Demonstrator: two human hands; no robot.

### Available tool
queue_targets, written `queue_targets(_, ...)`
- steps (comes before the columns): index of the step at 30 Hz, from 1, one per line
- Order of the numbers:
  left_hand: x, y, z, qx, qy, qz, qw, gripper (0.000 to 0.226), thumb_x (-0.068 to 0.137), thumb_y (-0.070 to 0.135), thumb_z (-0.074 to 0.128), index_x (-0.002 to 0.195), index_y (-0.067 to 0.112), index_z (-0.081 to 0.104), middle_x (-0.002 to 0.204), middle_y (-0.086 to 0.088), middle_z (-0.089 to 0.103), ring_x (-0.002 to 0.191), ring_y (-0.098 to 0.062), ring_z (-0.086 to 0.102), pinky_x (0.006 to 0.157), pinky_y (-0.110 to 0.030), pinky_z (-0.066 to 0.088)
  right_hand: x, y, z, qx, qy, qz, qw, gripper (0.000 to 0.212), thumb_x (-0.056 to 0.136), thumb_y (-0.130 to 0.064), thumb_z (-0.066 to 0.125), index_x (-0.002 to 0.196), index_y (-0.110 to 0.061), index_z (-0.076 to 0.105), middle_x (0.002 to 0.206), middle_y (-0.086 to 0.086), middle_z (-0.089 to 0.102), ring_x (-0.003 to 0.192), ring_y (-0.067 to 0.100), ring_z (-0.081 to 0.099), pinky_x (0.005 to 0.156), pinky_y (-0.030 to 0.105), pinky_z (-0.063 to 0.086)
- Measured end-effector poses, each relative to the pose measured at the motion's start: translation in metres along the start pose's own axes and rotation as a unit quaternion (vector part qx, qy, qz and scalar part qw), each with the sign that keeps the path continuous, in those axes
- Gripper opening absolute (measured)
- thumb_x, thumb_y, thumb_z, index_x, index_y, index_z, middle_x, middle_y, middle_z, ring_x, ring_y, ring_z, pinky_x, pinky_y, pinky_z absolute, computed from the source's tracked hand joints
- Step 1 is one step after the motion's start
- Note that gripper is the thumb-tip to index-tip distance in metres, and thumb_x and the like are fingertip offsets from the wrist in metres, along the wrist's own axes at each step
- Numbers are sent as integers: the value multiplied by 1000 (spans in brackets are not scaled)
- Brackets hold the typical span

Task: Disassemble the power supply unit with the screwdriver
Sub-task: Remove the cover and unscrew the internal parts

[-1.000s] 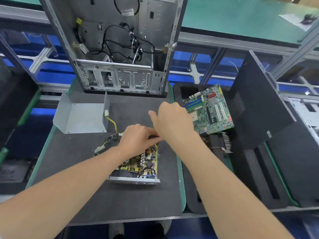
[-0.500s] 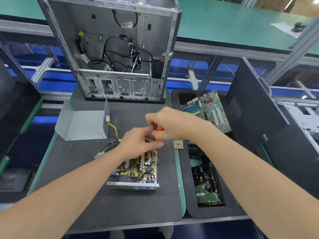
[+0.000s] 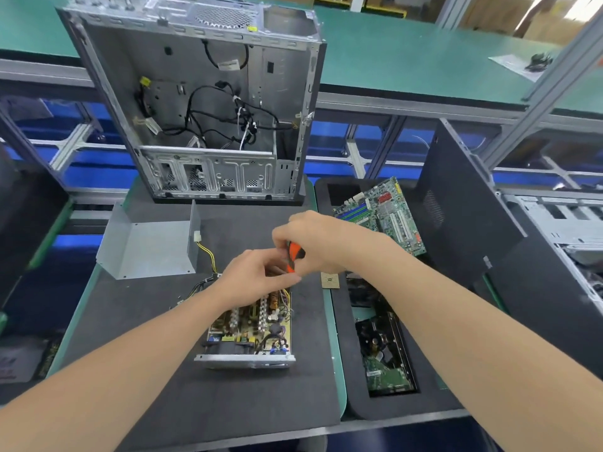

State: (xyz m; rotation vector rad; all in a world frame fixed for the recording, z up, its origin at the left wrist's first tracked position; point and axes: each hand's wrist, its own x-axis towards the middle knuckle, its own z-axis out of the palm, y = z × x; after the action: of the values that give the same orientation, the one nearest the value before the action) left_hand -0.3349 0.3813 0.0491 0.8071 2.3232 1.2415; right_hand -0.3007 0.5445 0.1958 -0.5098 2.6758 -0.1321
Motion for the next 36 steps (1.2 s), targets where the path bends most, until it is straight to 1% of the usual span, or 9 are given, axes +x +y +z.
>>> queue_targets(6,-1,3,3,17,38,7,999,6,79,64,70,80,59,67,70,29,68,64,5,58,69,-34,47,-1,2,7,10,31,-10,999,22,83,-24,69,101,-20,58,99,0,49,93,22,53,78,38,50)
queue_targets(10,-2,4,4,5,46,-1,999,15,75,72,69,76,58,68,64,28,65,61,5,56,63,-29,39,6,-3,19,-27,141,139,980,46,92,-60,53,86,-16,44,74,-1,37,75,31,50,61,36,41)
queue_targets(13,-1,4,4,3,39,-11,999,27,72,77,67,88,56,72,79,29,73,73,8,65,70,-32,49,12,-5,22,-5,126,189,974,51,96,-60,49,74,-15,42,71,0,37,66,28,47,49,29,27)
queue_targets(16,-2,3,3,5,21,-8,1000,31,78,71,69,103,52,73,88,24,76,79,4,68,81,-36,55,11,-1,14,22,69,140,988,32,92,-43,61,83,-16,47,79,2,46,62,21,47,49,28,31)
queue_targets(20,-3,4,0,15,12,5,1000,29,84,69,65,109,55,70,93,26,76,79,4,67,79,-35,53,5,7,1,28,17,26,999,23,81,-24,75,94,-19,56,82,-6,54,81,21,53,66,34,48)
queue_targets(25,-2,5,1,21,32,-12,999,21,76,73,66,91,57,69,89,30,75,80,4,69,80,-36,57,4,11,6,11,18,-45,999,28,79,-23,82,98,-18,61,91,-5,57,93,16,53,76,33,48)
queue_targets(28,-1,4,2,-1,37,-6,999,25,78,68,69,96,52,71,86,23,76,75,-1,66,78,-39,57,3,10,9,11,36,-35,999,25,80,-24,76,97,-19,59,90,-5,56,97,19,54,78,36,51)
queue_targets(33,-2,2,4,-12,45,-6,999,28,77,70,70,92,48,73,80,23,74,72,1,66,75,-38,56,6,-1,21,-72,149,124,978,45,92,-61,51,88,-16,44,70,-1,34,74,30,49,61,36,39)
queue_targets(36,-3,3,4,2,42,-10,999,34,75,75,68,97,50,73,87,26,75,78,2,69,78,-37,56,10,-7,23,-53,147,171,973,42,97,-57,50,86,-17,44,69,-1,28,71,29,43,57,32,32)
